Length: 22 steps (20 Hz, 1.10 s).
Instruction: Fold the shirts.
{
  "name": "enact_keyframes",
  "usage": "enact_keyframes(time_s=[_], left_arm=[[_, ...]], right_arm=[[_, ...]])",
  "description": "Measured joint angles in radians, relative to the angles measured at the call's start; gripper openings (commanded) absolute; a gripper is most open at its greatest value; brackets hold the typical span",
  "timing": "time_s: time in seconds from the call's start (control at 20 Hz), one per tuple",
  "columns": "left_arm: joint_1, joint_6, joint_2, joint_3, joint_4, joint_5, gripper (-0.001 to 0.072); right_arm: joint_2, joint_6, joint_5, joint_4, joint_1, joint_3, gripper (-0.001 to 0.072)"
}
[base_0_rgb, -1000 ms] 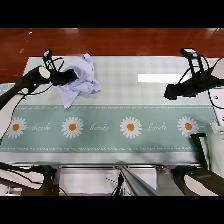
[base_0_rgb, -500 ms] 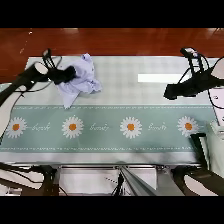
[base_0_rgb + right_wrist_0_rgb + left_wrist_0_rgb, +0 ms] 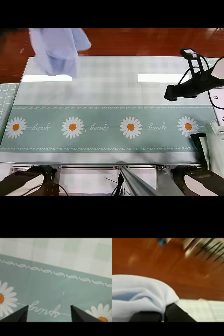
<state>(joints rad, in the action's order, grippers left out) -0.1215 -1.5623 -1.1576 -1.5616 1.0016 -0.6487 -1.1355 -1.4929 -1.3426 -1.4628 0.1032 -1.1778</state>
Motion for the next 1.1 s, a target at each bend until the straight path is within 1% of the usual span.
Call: enact_keyframes(time_s=[0.2,0.3,0.5,0.7,0.85,0.9,1.1], left_arm=[[-0.089,0.007,0.24,-0.019,-0.003,-0.002,0.0023],[-0.13,0.008,0.327,-0.023,-0.002,-0.008,0.0023],[-0.208,0.007,0.402,-0.021,-0.002,-0.092,0.0023],[-0.322,-0.014,0.371,0.043,0.0,-0.189,0.0024],[-0.451,-0.023,0.3,0.15,0.001,-0.206,0.0024],[-0.5,-0.023,0.267,0.195,0.002,-0.204,0.0024],[-0.674,-0.027,0.095,0.353,0.0,-0.124,0.0024]], right_arm=[[0.006,0.024,-0.103,-0.112,0.0,0.0,0.0591],[0.021,0.031,-0.141,-0.183,0.0,0.0,0.0591],[0.064,0.034,-0.179,-0.285,0.0,0.0,0.0591],[0.098,0.033,-0.197,-0.332,-0.002,0.0,0.0591],[0.109,0.032,-0.205,-0.346,-0.002,0.0,0.0591],[0.11,0.032,-0.207,-0.348,-0.002,0.0,0.0591],[0.114,0.031,-0.212,-0.355,-0.002,0.0,0.0591]])
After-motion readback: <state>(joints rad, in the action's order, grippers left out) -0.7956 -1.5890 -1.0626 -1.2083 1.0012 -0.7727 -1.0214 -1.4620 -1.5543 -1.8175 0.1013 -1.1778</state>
